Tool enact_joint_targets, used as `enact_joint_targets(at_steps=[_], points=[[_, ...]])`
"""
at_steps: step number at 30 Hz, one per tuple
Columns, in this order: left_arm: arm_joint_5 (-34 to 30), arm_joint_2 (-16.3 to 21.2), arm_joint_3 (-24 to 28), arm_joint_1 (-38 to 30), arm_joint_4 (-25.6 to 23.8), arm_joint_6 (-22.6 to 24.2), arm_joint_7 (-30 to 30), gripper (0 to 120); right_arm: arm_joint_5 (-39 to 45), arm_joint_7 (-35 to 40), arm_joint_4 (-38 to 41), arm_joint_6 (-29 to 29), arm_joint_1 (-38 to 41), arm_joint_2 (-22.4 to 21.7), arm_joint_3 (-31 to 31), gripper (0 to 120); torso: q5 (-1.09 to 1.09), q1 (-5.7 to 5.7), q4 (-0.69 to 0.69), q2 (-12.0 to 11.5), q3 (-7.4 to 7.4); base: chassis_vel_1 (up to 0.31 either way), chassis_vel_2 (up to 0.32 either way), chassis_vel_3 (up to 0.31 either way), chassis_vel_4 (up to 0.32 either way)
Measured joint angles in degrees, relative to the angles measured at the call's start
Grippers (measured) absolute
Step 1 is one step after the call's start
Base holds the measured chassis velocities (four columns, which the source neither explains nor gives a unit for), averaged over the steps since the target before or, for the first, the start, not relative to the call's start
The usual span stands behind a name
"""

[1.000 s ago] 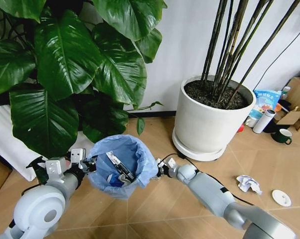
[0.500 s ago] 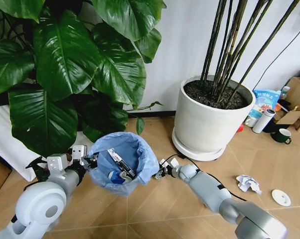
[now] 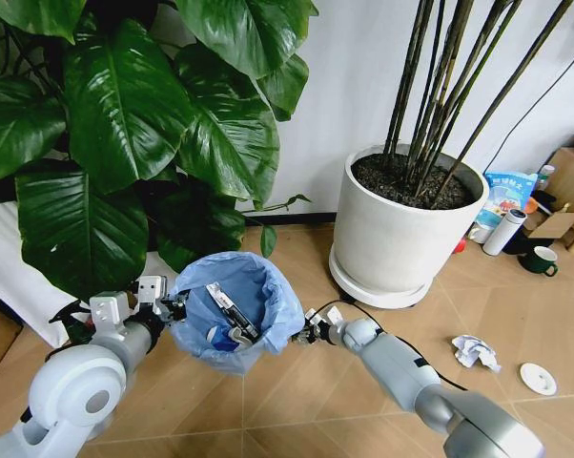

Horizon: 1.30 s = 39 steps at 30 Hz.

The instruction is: Pick up the trash bin and place the garbage on the floor into it.

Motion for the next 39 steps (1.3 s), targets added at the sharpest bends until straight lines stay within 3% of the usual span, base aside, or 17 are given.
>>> enact_joint_targets(at_steps=[3, 8, 11, 20, 26, 33, 39], points=[[-0.14, 0.25, 0.20, -0.19, 0.08, 0.01, 0.03, 0, -0.67, 0.09, 0.23, 0.08, -0.43, 0.12, 1.27, 27, 0.01, 0.00, 0.00, 0.00, 0.00, 0.000, 0.000, 0.000, 0.000], [-0.43, 0.54, 0.24, -0.22, 0.08, 0.02, 0.05, 0, -1.51, 0.49, 0.56, 0.12, -1.02, 0.27, 3.22, 14, 0.00, 0.00, 0.00, 0.00, 0.00, 0.000, 0.000, 0.000, 0.000], [-0.53, 0.83, 0.24, -0.11, 0.08, 0.01, 0.12, 0, -2.11, 1.56, 2.90, 0.05, -2.18, -0.15, 5.60, 0, 0.01, 0.00, 0.01, 0.00, 0.00, 0.000, 0.000, 0.000, 0.000], [-0.61, 1.01, 0.65, 0.16, 0.07, 0.03, 0.38, 0, -1.88, 3.85, 17.07, -1.22, -7.91, -4.94, 10.02, 0, 0.01, 0.00, 0.00, 0.00, 0.00, 0.000, 0.000, 0.000, 0.000], [-0.40, 1.32, 1.10, 0.67, 0.08, 0.04, 0.68, 0, -1.60, 5.67, 31.52, -2.17, -15.64, -9.77, 16.18, 0, 0.01, 0.00, 0.00, 0.00, 0.00, 0.000, 0.000, 0.000, 0.000], [-0.39, 1.73, 1.52, 0.74, 0.34, 0.05, 0.81, 0, -1.93, 5.74, 41.90, -1.44, -19.79, -14.58, 21.89, 0, 0.00, -0.01, -0.01, 0.01, 0.00, 0.000, 0.000, 0.000, 0.000], [-0.34, 2.00, 2.40, -0.76, 2.33, 0.05, 1.29, 0, 3.59, 6.99, 52.56, -3.25, -23.12, -19.68, 25.53, 0, 0.01, 0.00, 0.00, 0.01, 0.00, 0.000, 0.000, 0.000, 0.000]])
